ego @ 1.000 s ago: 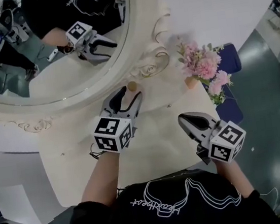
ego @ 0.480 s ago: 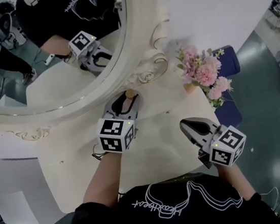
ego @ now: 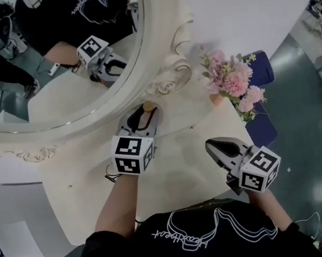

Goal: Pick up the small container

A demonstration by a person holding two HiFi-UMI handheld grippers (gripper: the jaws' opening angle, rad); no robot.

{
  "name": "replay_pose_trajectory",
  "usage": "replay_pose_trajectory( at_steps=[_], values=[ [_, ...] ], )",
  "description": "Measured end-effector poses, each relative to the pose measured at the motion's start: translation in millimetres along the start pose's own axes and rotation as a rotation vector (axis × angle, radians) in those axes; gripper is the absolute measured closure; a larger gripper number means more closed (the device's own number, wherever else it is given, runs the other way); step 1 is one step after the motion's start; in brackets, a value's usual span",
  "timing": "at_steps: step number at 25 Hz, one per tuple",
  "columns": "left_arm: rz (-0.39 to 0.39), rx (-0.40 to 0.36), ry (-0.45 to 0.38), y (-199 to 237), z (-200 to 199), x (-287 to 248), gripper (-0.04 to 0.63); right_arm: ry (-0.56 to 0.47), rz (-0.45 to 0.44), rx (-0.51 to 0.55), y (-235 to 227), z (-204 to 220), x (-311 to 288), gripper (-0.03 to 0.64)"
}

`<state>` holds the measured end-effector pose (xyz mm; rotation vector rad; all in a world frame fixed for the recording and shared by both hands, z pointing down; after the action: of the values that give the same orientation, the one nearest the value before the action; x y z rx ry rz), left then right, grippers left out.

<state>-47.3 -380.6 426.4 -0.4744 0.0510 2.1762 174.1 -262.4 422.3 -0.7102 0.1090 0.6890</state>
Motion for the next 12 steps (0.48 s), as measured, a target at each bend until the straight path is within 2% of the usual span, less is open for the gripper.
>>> replay_pose_trajectory(
  at_steps=[12],
  values=[
    [0.006, 0.024, -0.015, 2.6, -0.8, 6.1, 0.462, -0.013, 0.017, -0.008, 7.4, 9.9, 6.6, 0.609]
  ],
)
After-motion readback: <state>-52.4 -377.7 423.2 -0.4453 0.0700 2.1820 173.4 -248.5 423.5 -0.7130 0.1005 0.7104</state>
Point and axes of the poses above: the fingertips, and each gripper's own axes: x backward along the fingers, y to its left, z out of its underside, the point moved 7 cm from there along x, backward along the fingers, and after that the axes turned 10 degrees about -x, right-handed, at the moved point
